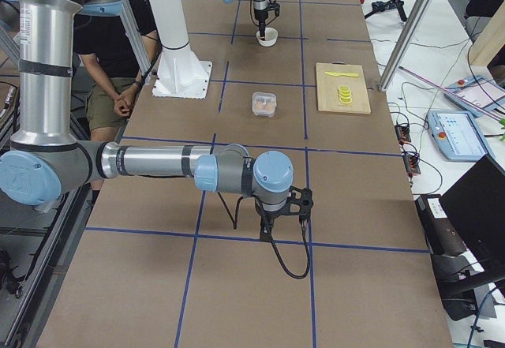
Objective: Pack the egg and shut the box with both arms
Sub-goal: 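Move the left gripper down over the white bowl toward the brown egg, then close the left gripper on the brown egg inside the bowl, then lift the egg with the left gripper and carry it to the carton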
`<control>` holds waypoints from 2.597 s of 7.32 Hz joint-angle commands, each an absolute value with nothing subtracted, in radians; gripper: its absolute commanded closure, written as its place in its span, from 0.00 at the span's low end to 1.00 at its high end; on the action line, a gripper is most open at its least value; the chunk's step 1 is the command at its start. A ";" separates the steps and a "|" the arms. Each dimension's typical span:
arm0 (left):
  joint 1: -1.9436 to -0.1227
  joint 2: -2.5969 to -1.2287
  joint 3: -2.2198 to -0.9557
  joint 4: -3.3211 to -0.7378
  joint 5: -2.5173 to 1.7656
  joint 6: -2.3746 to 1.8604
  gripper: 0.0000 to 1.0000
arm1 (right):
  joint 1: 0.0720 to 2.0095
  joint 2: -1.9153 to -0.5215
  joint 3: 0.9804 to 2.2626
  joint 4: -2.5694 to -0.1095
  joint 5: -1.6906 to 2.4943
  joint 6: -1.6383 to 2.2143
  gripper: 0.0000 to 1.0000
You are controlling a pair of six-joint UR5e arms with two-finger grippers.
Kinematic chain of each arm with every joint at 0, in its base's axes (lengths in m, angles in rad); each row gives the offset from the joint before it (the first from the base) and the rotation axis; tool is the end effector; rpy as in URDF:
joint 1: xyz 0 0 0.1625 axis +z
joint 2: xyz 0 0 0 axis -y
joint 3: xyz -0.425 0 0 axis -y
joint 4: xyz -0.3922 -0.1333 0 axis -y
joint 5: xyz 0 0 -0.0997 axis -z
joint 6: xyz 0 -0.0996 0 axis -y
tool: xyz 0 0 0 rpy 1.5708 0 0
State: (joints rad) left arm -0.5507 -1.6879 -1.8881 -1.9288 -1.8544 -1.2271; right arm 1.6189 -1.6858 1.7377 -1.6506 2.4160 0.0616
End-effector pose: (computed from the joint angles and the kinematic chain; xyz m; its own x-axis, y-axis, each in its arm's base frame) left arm 0.4080 -0.3743 0.4157 0.6754 -0.0351 -0.7366 0.1115 0.9922 0.0550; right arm 0.0799 -0.4374 0.6332 0.6576 0.1141 0.7447 -0.0887 0.9933 -0.0739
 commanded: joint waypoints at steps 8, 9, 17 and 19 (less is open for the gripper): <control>-0.540 -1.687 -1.884 -1.927 -1.856 -1.235 0.27 | 1.618 -1.686 1.741 -1.651 2.416 0.063 0.00; -0.540 -1.687 -1.885 -1.927 -1.856 -1.235 0.45 | 1.620 -1.686 1.741 -1.651 2.416 0.063 0.00; -0.625 -1.689 -2.024 -1.893 -1.855 -1.233 1.00 | 1.618 -1.687 1.752 -1.651 2.418 0.063 0.00; -0.635 -1.791 -2.039 -1.897 -1.909 -1.308 1.00 | 1.620 -1.684 1.773 -1.649 2.416 0.063 0.00</control>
State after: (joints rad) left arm -0.6259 -1.7225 -2.0284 -1.8951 -1.8773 -1.2555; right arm 1.6195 -1.6860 1.7621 -1.6496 2.4173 0.0630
